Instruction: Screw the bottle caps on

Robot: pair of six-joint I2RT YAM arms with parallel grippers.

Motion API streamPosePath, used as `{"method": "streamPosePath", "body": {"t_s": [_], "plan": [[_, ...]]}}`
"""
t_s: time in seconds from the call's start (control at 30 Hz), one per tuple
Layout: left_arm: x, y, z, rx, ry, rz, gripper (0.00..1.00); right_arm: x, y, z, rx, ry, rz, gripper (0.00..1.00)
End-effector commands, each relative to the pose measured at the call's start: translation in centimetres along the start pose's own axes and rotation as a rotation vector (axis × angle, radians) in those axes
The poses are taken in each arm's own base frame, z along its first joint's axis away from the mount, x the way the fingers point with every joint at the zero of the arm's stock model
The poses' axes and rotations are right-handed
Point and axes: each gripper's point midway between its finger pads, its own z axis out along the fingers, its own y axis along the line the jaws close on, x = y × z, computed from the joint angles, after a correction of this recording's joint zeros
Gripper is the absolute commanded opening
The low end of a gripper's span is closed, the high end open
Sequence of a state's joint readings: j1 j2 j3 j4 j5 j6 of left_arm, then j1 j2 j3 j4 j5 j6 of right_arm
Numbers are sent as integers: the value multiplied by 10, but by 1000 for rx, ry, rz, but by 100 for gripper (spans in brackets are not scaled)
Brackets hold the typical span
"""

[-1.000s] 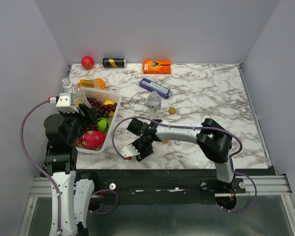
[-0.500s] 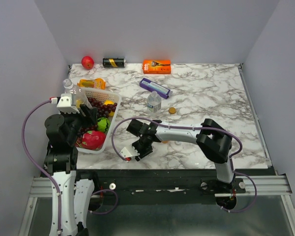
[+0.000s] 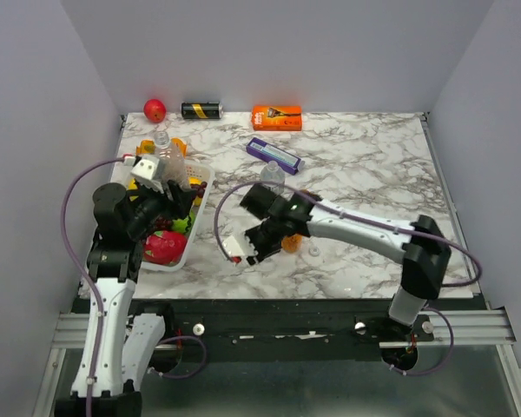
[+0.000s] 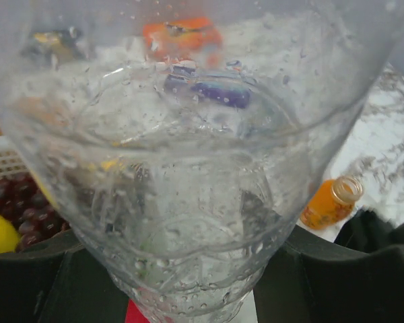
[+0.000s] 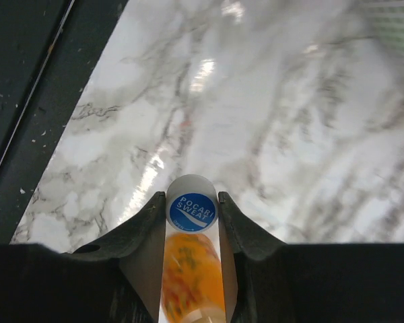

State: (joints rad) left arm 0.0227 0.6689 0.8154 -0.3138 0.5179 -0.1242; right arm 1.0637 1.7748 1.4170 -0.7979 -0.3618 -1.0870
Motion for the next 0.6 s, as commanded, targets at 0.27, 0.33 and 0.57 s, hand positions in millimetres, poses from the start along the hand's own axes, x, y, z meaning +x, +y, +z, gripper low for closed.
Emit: {"method": "streamPosePath", "body": {"t_s": [0.27, 0.33, 0.57], "plan": [[100, -118, 35, 578, 50, 390, 0, -63, 26, -232, 317, -248, 178, 23], [110, -138, 35, 647, 12, 432, 0, -66, 32, -242, 351, -269, 176, 23], [148, -155, 33, 704, 18, 489, 0, -71, 20, -242, 348, -264, 90, 24]]}}
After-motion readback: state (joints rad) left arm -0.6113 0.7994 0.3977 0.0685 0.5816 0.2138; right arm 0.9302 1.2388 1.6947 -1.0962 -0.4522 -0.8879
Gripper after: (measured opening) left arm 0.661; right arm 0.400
